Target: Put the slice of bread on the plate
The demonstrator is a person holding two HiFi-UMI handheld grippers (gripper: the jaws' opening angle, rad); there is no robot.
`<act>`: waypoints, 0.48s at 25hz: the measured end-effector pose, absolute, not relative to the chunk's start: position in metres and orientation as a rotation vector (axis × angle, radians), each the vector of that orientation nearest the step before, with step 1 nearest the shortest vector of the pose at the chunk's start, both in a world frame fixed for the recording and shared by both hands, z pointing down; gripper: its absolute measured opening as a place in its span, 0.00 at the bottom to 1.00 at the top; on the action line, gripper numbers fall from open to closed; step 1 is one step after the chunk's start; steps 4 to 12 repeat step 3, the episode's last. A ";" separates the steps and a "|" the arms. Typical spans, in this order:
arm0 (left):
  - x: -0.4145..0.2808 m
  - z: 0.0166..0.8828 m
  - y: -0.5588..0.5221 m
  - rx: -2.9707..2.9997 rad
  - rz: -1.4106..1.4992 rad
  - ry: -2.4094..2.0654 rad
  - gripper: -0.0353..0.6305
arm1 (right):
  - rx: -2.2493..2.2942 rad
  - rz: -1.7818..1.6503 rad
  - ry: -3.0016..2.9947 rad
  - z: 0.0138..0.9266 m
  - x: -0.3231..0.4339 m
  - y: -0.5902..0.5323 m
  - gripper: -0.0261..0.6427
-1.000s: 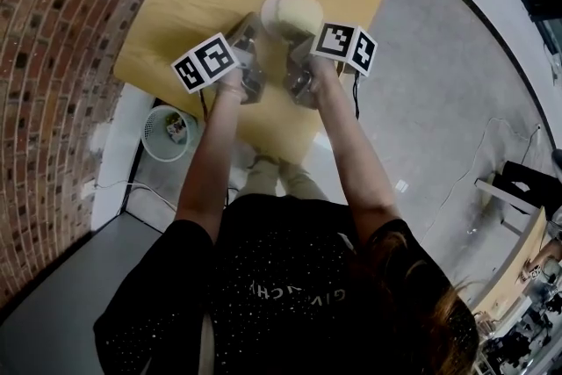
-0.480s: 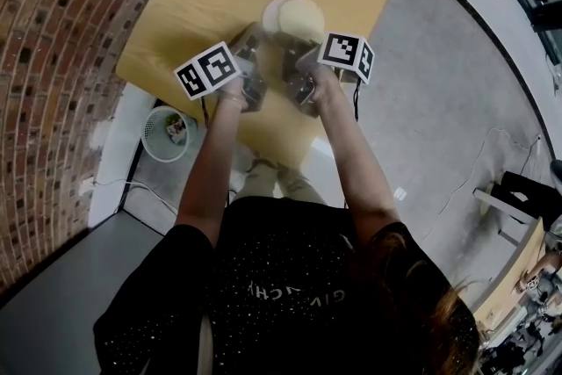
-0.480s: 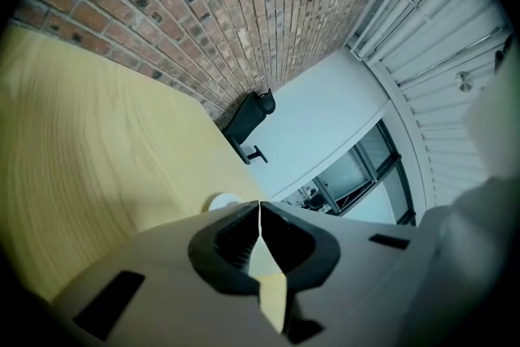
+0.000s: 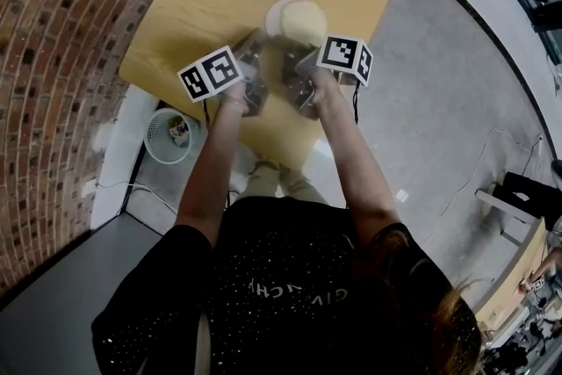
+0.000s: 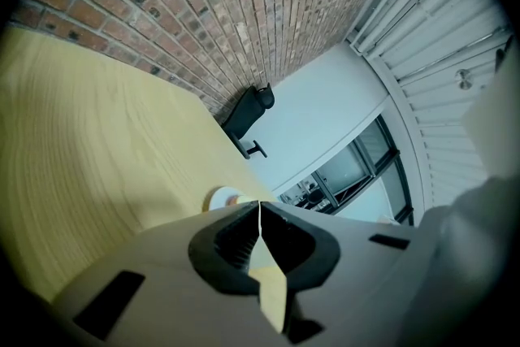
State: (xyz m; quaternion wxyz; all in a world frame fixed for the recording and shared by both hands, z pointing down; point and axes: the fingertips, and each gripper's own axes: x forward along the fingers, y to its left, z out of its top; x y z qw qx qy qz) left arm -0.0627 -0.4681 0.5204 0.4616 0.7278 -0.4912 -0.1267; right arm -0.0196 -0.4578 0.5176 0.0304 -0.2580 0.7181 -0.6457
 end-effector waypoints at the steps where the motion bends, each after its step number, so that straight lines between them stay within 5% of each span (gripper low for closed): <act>1: -0.062 0.520 -0.467 1.790 -0.312 -1.209 0.07 | -0.794 -1.987 2.218 0.517 -0.020 -0.457 0.06; 12: -0.062 0.520 -0.466 1.788 -0.315 -1.212 0.07 | -0.789 -1.983 2.229 0.515 -0.020 -0.456 0.06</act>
